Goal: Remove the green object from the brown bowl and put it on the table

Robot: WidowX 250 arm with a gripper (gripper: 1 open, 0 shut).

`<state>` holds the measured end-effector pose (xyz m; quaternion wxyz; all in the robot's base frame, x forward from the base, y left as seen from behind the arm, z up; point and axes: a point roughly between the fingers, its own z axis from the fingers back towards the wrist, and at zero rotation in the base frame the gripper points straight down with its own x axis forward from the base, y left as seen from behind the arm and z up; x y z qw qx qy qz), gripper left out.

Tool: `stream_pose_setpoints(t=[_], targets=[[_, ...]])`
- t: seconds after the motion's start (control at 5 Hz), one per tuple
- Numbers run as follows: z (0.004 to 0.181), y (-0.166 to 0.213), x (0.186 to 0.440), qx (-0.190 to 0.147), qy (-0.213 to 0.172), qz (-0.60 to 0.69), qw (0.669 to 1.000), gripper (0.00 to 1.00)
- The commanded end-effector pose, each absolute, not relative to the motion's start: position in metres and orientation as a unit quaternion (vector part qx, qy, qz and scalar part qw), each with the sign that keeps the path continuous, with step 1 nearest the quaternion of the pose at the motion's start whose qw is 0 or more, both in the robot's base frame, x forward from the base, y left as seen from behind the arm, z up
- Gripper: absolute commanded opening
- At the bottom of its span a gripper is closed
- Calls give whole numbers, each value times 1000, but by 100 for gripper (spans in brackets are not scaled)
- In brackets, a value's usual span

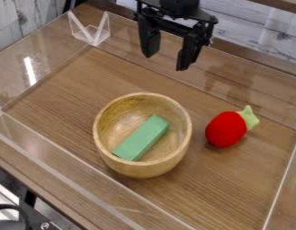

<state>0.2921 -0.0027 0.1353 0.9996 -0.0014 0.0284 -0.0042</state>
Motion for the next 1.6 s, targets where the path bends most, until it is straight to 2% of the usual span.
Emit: stream_pose_setpoints(t=[0.0,0.4,0.6,1.2,1.4], targets=[[122,7,284,-3,43,13,999,100],[83,11,231,6,60,-16,998,100],[69,9,217,14,55,-18,998,100],[78,5,222,21,43,37,998,100],[77,0,218,21,43,6,999,100]])
